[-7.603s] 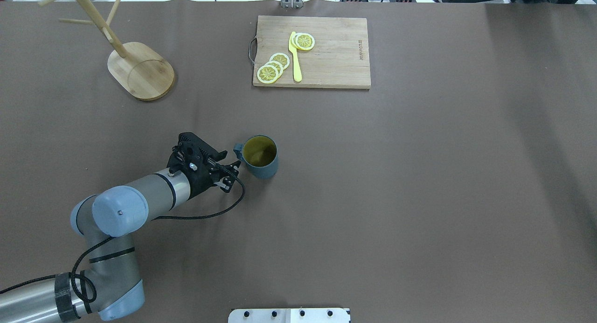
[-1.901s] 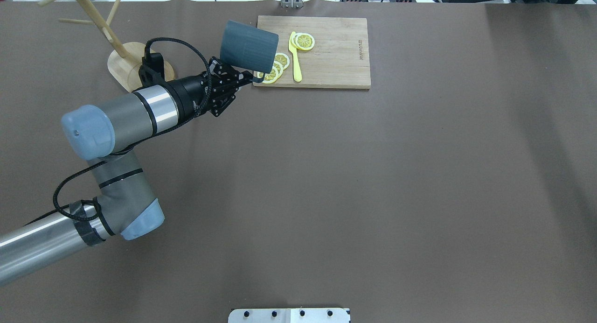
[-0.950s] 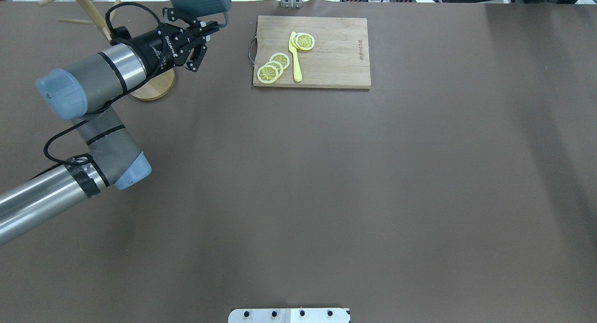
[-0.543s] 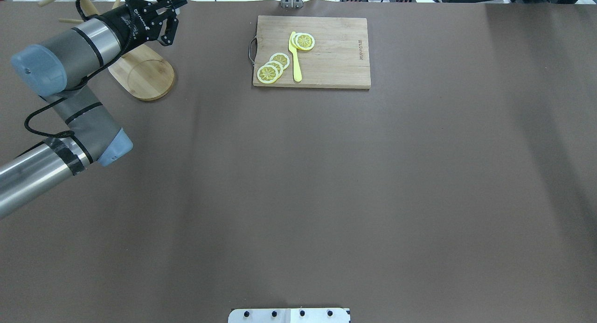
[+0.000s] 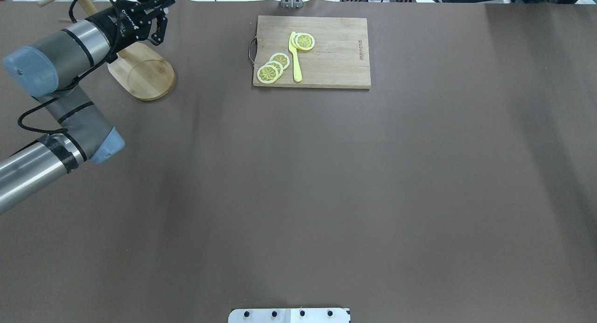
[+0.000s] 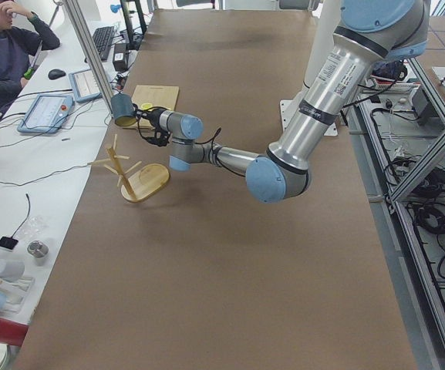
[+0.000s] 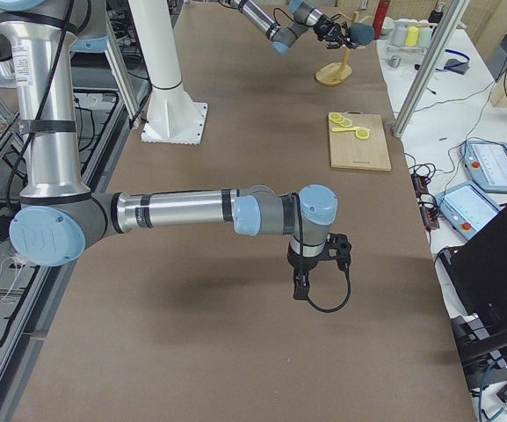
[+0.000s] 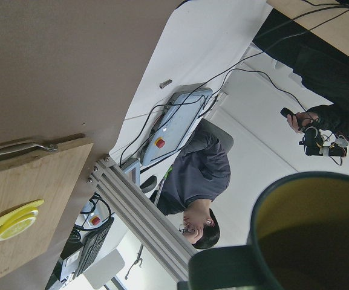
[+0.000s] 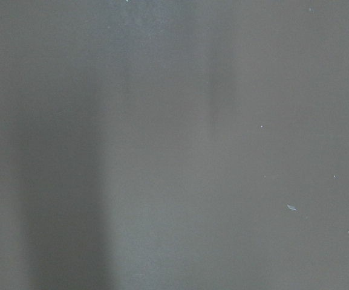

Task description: Hang cup on storage rack

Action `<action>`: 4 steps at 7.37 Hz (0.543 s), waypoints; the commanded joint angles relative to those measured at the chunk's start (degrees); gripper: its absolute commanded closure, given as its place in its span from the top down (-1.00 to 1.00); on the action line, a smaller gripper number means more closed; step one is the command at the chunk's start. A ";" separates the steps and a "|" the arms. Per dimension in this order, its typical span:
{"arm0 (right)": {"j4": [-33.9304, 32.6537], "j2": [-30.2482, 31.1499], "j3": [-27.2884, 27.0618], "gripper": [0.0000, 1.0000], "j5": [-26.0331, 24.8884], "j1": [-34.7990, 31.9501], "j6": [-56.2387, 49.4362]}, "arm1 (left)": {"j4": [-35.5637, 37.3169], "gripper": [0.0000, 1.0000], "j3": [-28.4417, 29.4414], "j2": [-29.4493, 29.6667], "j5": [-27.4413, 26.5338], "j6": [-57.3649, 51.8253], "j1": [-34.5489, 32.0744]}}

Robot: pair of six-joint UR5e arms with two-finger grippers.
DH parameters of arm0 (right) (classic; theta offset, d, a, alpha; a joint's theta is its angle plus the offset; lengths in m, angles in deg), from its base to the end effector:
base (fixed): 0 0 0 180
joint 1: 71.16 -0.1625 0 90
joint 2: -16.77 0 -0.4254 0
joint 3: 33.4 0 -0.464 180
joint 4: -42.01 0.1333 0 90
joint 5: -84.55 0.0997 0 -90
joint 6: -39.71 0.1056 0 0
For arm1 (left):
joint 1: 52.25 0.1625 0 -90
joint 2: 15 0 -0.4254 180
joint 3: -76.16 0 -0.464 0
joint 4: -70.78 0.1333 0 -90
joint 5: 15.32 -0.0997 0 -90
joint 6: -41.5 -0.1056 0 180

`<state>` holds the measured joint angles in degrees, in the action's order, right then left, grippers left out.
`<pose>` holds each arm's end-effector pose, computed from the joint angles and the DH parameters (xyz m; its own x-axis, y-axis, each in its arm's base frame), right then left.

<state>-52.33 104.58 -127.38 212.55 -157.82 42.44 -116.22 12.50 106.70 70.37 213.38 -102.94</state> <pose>0.0344 -0.5829 0.6177 0.7874 -0.0179 0.6162 0.0208 0.9998 0.0026 0.3766 -0.6829 0.3612 -0.8290 -0.5458 -0.1220 -0.0187 0.2452 -0.9693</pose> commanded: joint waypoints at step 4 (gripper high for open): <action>0.03 0.00 -0.16 1.00 -0.03 0.00 0.09 | -6.26 -1.00 3.37 -0.23 0.01 2.15 -0.54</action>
<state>-52.33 104.58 -127.52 212.52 -157.82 42.49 -121.64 15.57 106.47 70.37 215.48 -103.13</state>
